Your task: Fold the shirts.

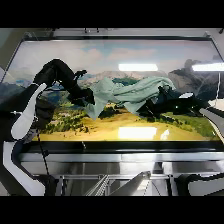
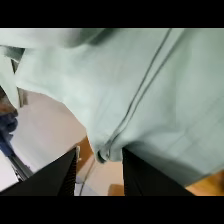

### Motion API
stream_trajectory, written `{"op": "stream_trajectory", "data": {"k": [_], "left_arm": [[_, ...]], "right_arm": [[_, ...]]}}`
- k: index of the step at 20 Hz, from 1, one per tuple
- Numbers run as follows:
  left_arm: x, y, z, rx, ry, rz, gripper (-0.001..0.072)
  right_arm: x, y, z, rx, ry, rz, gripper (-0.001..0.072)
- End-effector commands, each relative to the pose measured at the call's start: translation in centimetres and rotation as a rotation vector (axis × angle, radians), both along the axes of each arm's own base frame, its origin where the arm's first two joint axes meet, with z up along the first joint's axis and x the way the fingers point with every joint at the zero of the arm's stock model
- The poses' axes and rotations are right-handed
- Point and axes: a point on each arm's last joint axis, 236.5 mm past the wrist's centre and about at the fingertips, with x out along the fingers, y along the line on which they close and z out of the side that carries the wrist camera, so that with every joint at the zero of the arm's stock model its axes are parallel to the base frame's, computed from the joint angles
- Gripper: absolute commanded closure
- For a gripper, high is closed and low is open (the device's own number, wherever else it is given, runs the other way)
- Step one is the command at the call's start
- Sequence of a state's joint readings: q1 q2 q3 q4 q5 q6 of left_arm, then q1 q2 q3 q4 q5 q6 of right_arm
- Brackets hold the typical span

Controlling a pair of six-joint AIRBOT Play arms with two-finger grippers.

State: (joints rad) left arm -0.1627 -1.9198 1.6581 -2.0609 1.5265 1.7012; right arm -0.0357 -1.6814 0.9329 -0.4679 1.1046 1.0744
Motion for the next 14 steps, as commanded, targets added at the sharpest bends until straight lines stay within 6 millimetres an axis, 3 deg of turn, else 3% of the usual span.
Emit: {"op": "stream_trajectory", "data": {"k": [1,4,6,8,11,14], "left_arm": [[0.6,0.4,-1.1,-0.006,-0.016,0.043,-0.0003],[-0.1,-0.3,-1.9,0.002,-0.009,0.024,-0.0003],[-0.5,-0.2,-2.4,0.007,-0.002,0.022,-0.0003],[-0.5,-0.2,-2.7,0.008,-0.004,0.022,-0.0003],[-0.2,-0.6,-2.8,0.001,-0.021,0.028,-0.0003],[-0.2,-1.4,-2.8,0.000,-0.032,0.014,-0.0003]], "right_arm": [[0.2,-1.3,3.1,0.061,-0.036,-0.003,0.0364],[0.9,-5.2,5.8,0.058,-0.068,-0.078,0.0317],[0.4,-8.6,5.0,-0.028,-0.033,-0.124,0.0317],[-0.5,-10.5,3.2,-0.092,0.013,-0.146,0.0318],[-1.0,-10.6,1.2,-0.120,0.036,-0.193,0.0319],[-1.7,-8.9,-0.3,-0.130,0.064,-0.162,0.0321]]}}
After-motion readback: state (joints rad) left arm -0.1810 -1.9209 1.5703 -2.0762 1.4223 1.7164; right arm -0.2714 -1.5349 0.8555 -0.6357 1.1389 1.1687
